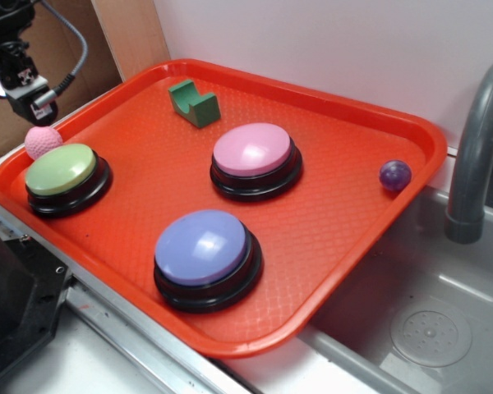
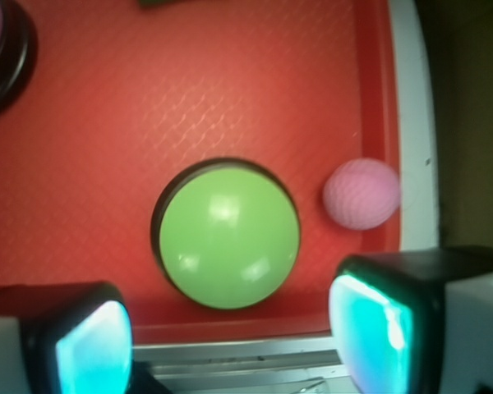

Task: Push the green button.

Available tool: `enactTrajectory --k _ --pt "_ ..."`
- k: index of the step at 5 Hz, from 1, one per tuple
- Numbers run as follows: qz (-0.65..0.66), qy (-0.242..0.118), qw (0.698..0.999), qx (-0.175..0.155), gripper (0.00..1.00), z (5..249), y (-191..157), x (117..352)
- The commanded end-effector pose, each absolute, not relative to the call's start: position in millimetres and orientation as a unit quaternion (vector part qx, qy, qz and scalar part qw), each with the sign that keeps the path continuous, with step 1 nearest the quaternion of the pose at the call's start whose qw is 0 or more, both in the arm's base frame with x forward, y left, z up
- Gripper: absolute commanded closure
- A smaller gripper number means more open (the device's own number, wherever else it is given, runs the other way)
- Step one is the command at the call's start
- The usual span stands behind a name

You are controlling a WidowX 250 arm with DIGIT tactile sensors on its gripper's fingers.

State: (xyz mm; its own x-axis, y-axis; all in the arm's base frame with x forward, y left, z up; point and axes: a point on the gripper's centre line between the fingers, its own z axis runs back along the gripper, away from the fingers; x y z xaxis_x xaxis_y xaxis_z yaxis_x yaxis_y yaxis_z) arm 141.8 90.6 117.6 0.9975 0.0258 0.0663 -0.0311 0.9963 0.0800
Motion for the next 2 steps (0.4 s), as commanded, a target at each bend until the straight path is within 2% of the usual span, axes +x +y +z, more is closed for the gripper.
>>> enactTrajectory --k 1,2 --pt "0.008 -0.061 0.996 0.058 0.0 138.9 93.2 150.1" --pt "0.021 -0.059 0.996 0.065 0.0 142.1 89.0 140.5"
